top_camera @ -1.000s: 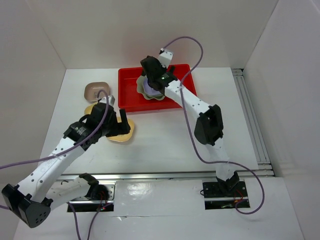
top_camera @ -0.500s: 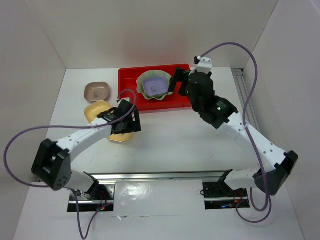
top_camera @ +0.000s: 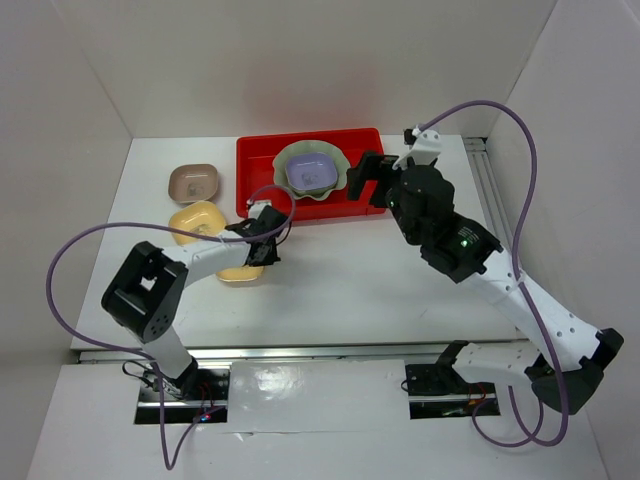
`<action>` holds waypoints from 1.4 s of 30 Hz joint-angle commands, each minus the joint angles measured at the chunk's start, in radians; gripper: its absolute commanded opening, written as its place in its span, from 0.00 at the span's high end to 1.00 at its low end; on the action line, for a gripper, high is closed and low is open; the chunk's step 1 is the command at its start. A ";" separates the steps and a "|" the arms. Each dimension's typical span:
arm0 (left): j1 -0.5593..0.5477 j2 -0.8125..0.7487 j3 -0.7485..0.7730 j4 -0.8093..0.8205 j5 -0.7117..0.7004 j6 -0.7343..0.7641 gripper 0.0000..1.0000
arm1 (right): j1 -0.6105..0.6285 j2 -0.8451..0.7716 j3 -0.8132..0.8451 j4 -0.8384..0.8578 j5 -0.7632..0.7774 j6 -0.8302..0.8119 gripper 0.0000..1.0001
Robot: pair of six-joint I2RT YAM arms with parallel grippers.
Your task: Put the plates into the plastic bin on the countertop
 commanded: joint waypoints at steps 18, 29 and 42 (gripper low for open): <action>-0.461 0.094 0.823 -0.734 -0.275 -0.250 1.00 | 0.071 -0.111 0.145 -0.040 0.155 -0.036 0.00; -0.176 0.430 1.260 -0.319 -0.158 0.189 1.00 | 0.071 -0.254 0.192 -0.038 0.186 -0.073 0.00; -0.006 0.614 1.246 0.119 0.109 0.320 1.00 | 0.062 -0.254 0.223 -0.078 0.131 -0.111 0.00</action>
